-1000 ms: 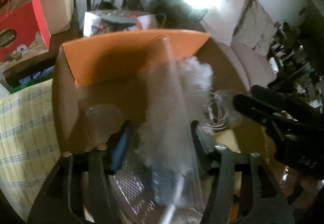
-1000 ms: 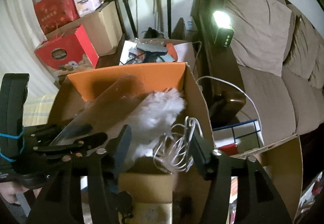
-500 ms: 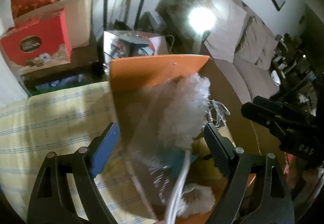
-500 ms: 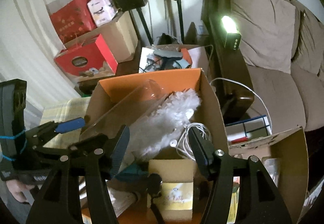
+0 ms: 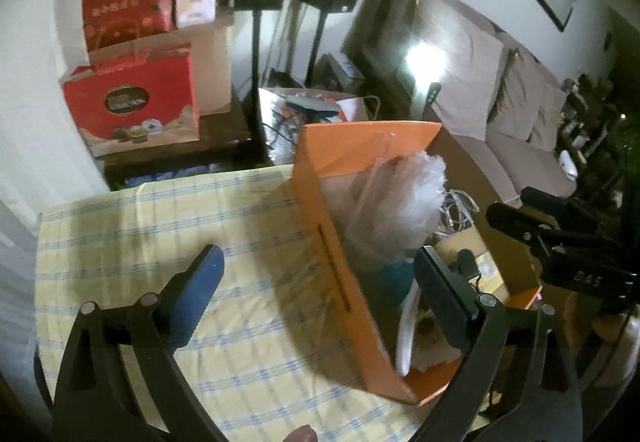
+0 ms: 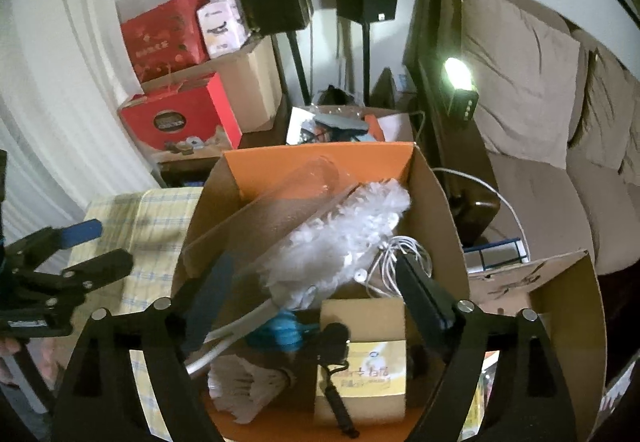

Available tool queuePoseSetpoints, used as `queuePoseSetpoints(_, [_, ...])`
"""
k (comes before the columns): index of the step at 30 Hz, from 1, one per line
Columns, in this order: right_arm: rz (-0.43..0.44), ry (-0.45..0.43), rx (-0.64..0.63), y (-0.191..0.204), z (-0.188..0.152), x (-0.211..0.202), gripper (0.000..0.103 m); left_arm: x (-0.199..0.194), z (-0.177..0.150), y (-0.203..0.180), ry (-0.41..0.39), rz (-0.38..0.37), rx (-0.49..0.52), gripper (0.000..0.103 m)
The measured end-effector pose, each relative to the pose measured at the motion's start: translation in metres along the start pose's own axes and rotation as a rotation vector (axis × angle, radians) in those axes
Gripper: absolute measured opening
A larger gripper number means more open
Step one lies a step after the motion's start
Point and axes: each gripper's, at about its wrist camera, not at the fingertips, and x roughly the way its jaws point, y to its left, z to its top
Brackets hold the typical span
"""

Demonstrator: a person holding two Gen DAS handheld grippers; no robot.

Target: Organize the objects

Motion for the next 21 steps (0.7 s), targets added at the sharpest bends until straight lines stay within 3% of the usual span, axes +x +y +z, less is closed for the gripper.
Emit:
queuePoseSetpoints(5, [0.010, -0.023, -0.002, 0.013, -0.010, -0.003, 0.095, -0.011, -0.014, 0.007, -0.007, 0.030, 0.002, 0.096])
queuePoseSetpoints(7, [0.009, -0.035, -0.003, 0.017, -0.013, -0.005, 0.103, -0.015, -0.020, 0.013, -0.010, 0.052, -0.003, 0.097])
queuePoseSetpoints(18, [-0.033, -0.100, -0.045, 0.049, -0.042, -0.020, 0.103, -0.052, -0.064, 0.038, -0.114, 0.206, -0.030, 0.103])
queuePoseSetpoints(21, [-0.044, -0.129, -0.057, 0.059, -0.053, -0.026, 0.103, -0.062, -0.075, 0.042, -0.127, 0.219, -0.035, 0.103])
